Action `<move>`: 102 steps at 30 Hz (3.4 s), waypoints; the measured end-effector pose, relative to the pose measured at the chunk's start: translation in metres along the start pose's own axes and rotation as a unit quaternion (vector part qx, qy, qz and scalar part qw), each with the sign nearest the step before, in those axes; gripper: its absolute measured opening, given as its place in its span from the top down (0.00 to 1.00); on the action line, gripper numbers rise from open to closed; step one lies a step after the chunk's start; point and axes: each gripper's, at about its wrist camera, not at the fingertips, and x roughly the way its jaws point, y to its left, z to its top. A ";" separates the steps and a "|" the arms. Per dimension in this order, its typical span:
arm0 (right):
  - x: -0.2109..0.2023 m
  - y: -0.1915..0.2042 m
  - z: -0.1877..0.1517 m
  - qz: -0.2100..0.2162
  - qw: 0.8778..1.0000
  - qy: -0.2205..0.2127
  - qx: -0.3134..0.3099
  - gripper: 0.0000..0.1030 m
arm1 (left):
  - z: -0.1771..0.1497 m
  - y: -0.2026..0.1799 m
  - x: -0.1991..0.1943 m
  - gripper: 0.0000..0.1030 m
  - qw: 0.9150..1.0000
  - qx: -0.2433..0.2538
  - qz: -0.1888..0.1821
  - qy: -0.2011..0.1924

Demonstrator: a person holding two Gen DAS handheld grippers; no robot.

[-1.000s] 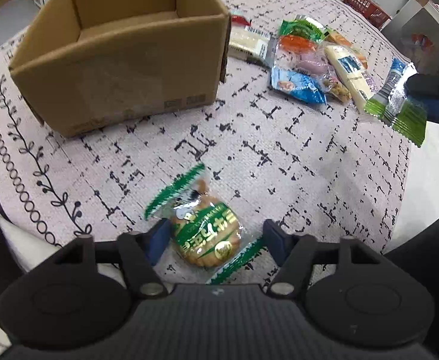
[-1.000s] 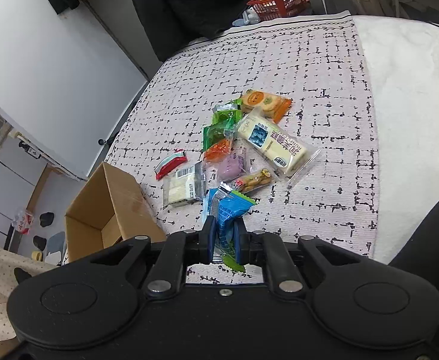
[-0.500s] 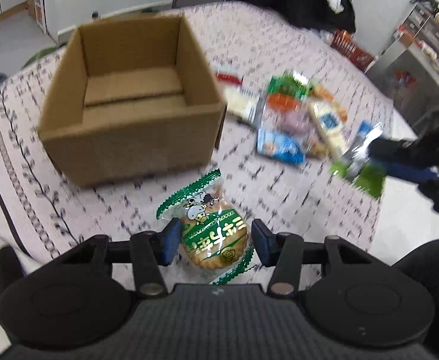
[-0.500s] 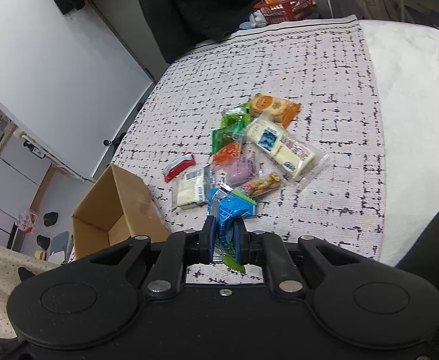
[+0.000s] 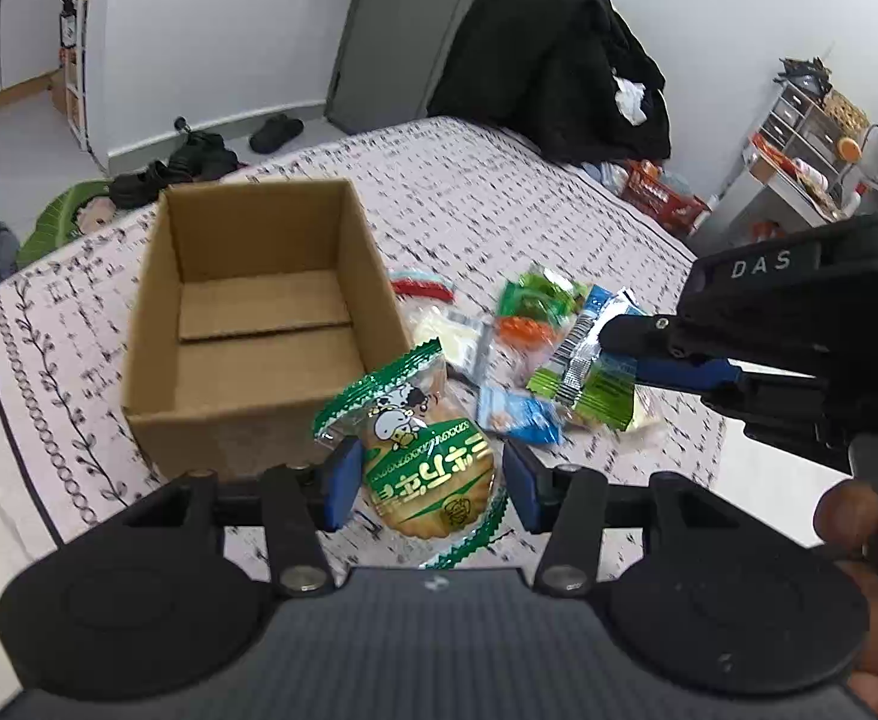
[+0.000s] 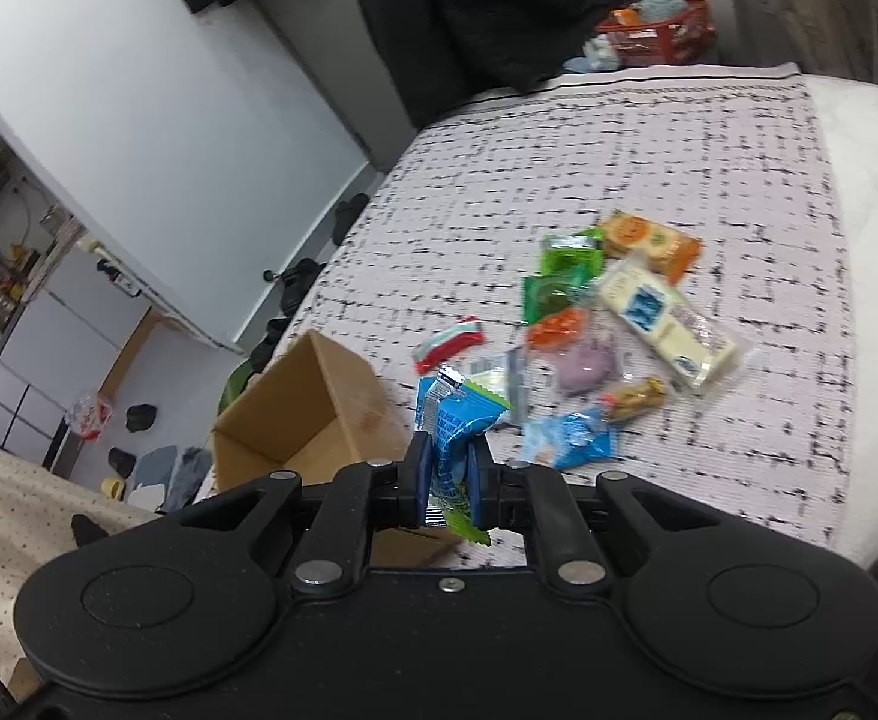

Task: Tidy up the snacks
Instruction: 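Drop the green cake into the box with the left gripper while the right drops the blue snack, then grasp the yellow-wrapped bread with the left gripper while the right grasps the white cake bar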

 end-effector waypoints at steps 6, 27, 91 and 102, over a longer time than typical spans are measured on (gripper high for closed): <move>0.011 0.024 0.003 0.023 1.000 0.007 -0.017 0.88 | 0.013 0.016 -0.006 0.51 1.000 -0.006 0.004 -0.020; 0.059 0.083 0.003 0.061 0.996 0.043 -0.048 0.88 | 0.040 0.091 0.011 0.49 0.996 -0.076 0.038 -0.038; -0.023 -0.086 0.020 0.010 0.992 -0.044 -0.117 0.02 | 0.028 -0.025 -0.006 0.02 0.998 -0.014 0.002 -0.067; 0.006 -0.124 0.040 0.021 0.999 -0.022 -0.036 0.21 | 0.021 -0.060 0.040 0.17 0.999 -0.001 -0.024 -0.029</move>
